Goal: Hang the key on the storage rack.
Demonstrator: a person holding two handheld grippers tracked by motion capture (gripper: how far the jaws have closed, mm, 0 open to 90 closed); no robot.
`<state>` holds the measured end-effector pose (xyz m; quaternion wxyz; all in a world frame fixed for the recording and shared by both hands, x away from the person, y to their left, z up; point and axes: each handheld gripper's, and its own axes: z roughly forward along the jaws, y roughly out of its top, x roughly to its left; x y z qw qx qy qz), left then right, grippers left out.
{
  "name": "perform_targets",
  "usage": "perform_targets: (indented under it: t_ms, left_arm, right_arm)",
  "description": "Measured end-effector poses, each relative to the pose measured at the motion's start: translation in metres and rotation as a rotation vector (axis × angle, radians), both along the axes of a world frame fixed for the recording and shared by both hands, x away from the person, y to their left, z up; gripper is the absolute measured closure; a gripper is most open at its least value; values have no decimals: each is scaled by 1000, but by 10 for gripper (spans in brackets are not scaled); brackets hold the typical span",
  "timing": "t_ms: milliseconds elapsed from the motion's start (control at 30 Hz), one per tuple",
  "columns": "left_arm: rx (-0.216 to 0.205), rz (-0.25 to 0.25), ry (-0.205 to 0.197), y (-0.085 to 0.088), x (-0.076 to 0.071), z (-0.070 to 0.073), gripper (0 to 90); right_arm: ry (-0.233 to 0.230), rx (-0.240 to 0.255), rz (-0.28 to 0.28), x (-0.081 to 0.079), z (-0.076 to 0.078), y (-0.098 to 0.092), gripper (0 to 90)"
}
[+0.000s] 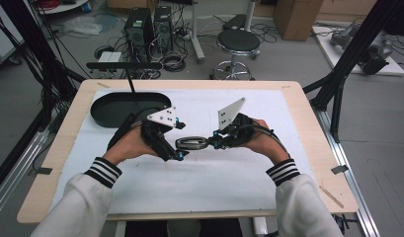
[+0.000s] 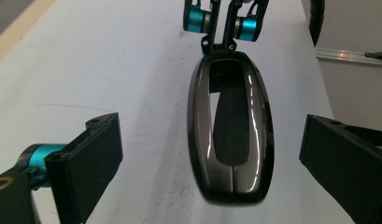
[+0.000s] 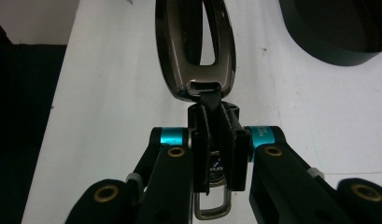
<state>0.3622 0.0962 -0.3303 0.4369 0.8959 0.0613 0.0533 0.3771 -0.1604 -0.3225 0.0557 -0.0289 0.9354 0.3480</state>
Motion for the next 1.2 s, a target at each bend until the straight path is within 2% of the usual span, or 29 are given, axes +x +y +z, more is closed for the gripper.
perform_targets:
  t_ms: [100,300,400,500,633,700,767,800,967,1000,1167,1200]
  left_arm:
    - [10,-2,12,-4,-1,-2,74]
    - [66,-24,23,-12,-2,-8,103]
    - [72,-22,29,-15,-2,-9,137]
    - [77,-28,39,-15,-2,-9,210]
    - [97,-33,53,-18,-2,-11,227]
    - [102,-42,55,-19,-3,-12,263]
    - [119,-54,67,-20,-3,-13,279]
    - [136,-59,60,-21,-3,-14,303]
    - [136,-56,60,-21,-3,-14,328]
    - [138,-62,68,-20,-2,-13,369]
    - [142,-64,64,-20,-1,-15,405]
    - [147,-66,65,-20,-1,-14,445]
  right_arm:
    - [7,-16,2,-1,-1,2,838]
    - [7,-24,8,-2,-2,5,838]
    - [7,-30,9,-3,-1,7,838]
    - [9,-35,13,-3,-2,8,838]
    - [11,-47,15,-4,-3,11,838]
    - [9,-52,20,-5,-3,13,838]
    - [3,-53,19,-5,-3,14,838]
    - [4,-55,24,-4,-4,14,837]
    - [5,-65,23,-4,-5,16,837]
    - [3,-71,24,-5,-6,17,838]
    - [3,-74,29,-4,-7,18,837]
    - [3,-78,31,-4,-6,19,837]
